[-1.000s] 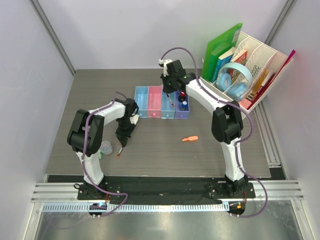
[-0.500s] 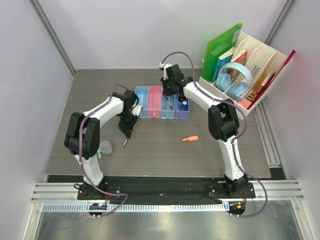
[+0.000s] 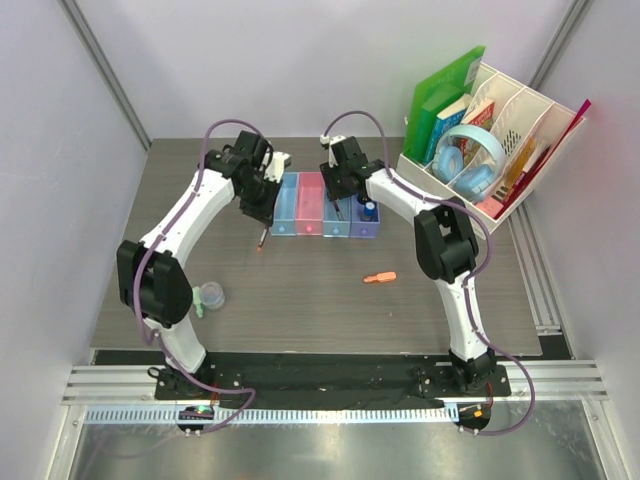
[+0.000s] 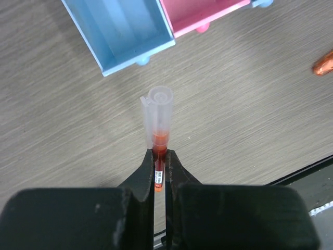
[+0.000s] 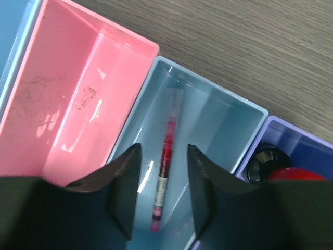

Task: Sort the stationery into containers
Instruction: Place the pen in the storage box.

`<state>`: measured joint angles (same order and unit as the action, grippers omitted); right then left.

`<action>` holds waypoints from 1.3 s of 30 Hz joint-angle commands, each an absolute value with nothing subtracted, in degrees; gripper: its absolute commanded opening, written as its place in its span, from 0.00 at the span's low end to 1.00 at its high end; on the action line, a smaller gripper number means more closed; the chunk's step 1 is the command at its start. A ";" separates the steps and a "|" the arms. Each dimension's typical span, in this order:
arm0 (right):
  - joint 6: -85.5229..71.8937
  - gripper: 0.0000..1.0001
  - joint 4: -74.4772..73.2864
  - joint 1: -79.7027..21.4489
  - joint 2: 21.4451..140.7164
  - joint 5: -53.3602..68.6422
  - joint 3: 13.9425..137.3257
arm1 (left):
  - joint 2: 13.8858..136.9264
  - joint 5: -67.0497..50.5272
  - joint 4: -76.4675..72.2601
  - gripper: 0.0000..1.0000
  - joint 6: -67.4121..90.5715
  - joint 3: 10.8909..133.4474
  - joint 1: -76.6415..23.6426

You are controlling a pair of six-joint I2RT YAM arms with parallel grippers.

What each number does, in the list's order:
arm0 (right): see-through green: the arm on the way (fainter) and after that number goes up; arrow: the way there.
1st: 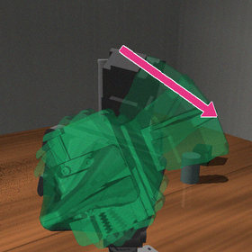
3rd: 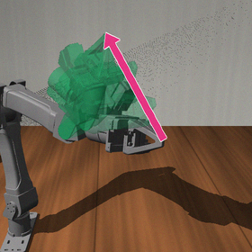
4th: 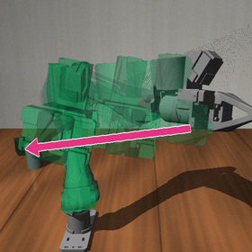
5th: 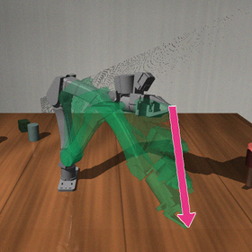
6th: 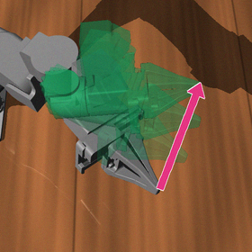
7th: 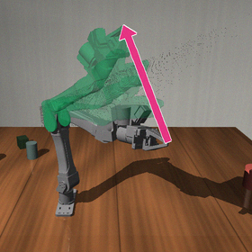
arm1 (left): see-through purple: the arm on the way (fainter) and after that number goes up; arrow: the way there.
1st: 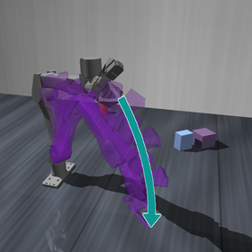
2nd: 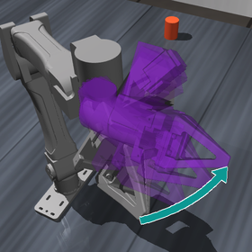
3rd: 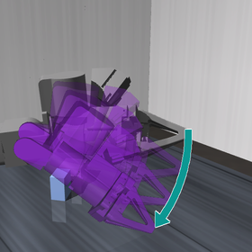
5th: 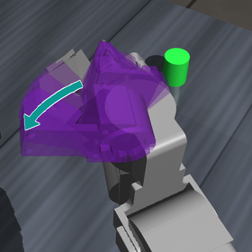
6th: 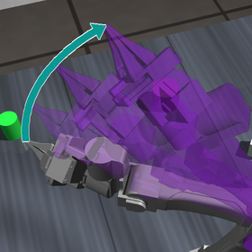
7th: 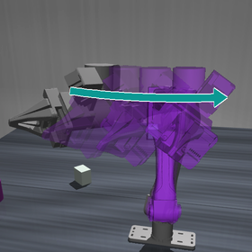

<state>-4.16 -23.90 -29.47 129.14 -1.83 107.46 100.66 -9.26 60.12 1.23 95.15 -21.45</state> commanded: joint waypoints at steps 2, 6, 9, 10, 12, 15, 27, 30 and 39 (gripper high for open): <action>-1.68 0.50 -23.64 -29.53 122.17 -5.01 107.67 | 103.88 -11.78 59.77 0.00 2.55 101.59 -21.36; -1.05 0.52 -23.82 -29.18 116.04 -6.33 106.00 | 108.35 -12.48 58.36 0.00 4.13 107.30 -21.36; -0.97 0.53 -23.56 -28.74 112.42 -6.85 103.90 | 110.91 -13.45 58.10 0.00 5.01 111.26 -21.36; -0.88 0.53 -23.55 -28.74 109.98 -7.20 103.28 | 112.31 -13.80 57.83 0.00 5.10 112.05 -21.36; -0.27 0.53 -23.47 -28.30 107.42 -9.31 100.92 | 113.55 -15.02 56.08 0.00 6.59 113.90 -21.36; 2.28 0.53 -23.12 -28.21 102.32 -12.04 96.09 | 117.76 -18.71 54.84 0.00 9.22 118.29 -21.45; 8.35 0.53 -19.69 -25.75 85.27 -11.17 70.34 | 133.76 -28.21 51.86 0.00 17.49 132.89 -23.20; 10.28 0.52 -19.60 -25.75 83.59 -10.37 65.75 | 134.47 -30.40 48.61 0.00 18.98 133.24 -23.38; 11.34 0.52 -19.60 -25.75 81.48 -11.43 61.35 | 133.51 -33.05 45.70 0.00 20.13 135.09 -23.73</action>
